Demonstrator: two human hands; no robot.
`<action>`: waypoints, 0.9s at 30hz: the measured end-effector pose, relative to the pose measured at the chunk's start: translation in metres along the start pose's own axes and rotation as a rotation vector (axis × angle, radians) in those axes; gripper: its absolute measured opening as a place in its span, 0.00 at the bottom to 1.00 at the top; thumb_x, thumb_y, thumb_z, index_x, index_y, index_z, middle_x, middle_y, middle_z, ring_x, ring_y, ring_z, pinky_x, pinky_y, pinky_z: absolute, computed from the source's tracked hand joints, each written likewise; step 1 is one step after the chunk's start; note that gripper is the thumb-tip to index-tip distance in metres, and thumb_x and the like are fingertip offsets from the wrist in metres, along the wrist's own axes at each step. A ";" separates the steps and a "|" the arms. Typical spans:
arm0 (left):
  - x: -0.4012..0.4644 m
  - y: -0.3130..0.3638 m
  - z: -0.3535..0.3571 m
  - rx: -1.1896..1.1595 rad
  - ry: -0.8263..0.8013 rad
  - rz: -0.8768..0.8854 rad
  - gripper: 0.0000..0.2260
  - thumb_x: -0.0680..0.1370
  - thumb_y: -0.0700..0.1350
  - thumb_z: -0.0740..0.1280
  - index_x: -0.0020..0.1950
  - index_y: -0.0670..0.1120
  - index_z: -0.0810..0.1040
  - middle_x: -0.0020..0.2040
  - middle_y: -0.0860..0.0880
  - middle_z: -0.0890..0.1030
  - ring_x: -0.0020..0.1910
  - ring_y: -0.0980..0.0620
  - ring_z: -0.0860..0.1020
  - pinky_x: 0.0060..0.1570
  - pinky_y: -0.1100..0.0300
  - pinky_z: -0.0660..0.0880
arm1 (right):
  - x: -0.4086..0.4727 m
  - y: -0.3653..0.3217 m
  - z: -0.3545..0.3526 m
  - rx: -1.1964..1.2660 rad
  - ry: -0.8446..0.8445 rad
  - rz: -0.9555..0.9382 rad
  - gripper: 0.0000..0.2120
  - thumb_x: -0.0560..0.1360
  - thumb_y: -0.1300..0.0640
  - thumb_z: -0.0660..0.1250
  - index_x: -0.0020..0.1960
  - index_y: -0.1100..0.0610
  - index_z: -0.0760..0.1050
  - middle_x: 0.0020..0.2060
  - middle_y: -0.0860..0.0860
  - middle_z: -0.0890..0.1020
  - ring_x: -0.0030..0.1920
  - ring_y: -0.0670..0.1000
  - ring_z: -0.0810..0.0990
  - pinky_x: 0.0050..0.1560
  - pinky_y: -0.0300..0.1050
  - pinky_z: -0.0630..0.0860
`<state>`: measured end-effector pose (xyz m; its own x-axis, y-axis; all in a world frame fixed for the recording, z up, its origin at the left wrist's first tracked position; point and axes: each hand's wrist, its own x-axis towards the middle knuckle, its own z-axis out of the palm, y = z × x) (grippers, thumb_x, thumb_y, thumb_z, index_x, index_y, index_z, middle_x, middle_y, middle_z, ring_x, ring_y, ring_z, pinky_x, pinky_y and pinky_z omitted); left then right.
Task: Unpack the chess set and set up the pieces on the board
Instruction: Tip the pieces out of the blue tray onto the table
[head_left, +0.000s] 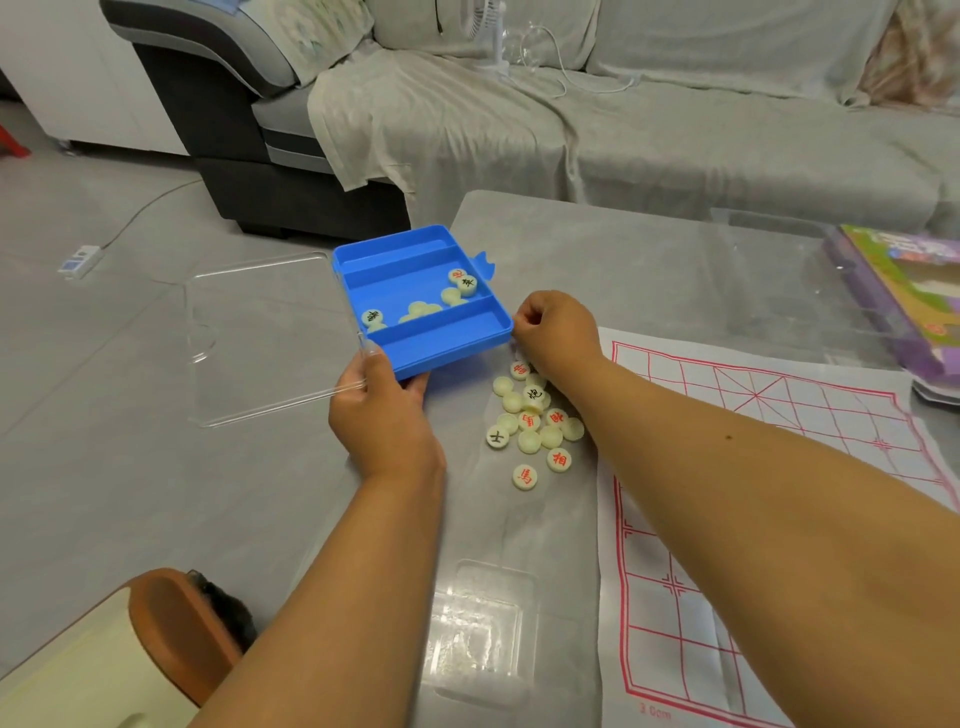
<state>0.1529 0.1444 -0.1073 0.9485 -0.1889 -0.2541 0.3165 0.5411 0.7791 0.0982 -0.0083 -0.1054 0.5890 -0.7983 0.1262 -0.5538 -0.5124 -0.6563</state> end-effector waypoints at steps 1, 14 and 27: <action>-0.001 0.000 0.000 0.002 0.000 -0.002 0.07 0.81 0.42 0.61 0.49 0.42 0.79 0.49 0.43 0.81 0.52 0.48 0.82 0.45 0.53 0.81 | 0.001 0.000 -0.002 0.058 0.010 0.028 0.15 0.78 0.52 0.61 0.33 0.54 0.71 0.32 0.49 0.76 0.33 0.48 0.71 0.36 0.40 0.67; -0.003 0.003 0.001 0.007 -0.009 -0.012 0.07 0.80 0.40 0.61 0.52 0.39 0.78 0.48 0.43 0.82 0.49 0.49 0.82 0.44 0.55 0.81 | 0.004 0.004 -0.022 0.769 0.049 0.356 0.30 0.82 0.46 0.44 0.38 0.58 0.78 0.41 0.54 0.83 0.45 0.52 0.81 0.52 0.44 0.75; -0.003 0.005 0.001 0.004 0.019 -0.046 0.12 0.80 0.42 0.62 0.59 0.36 0.77 0.55 0.40 0.81 0.53 0.48 0.81 0.47 0.52 0.81 | -0.012 0.000 -0.019 0.104 -0.191 0.057 0.02 0.73 0.55 0.70 0.45 0.52 0.78 0.38 0.46 0.78 0.40 0.46 0.76 0.44 0.38 0.75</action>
<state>0.1512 0.1467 -0.1022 0.9332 -0.1975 -0.3003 0.3594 0.5290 0.7688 0.0797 -0.0046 -0.0931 0.6645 -0.7456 -0.0503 -0.5320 -0.4248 -0.7325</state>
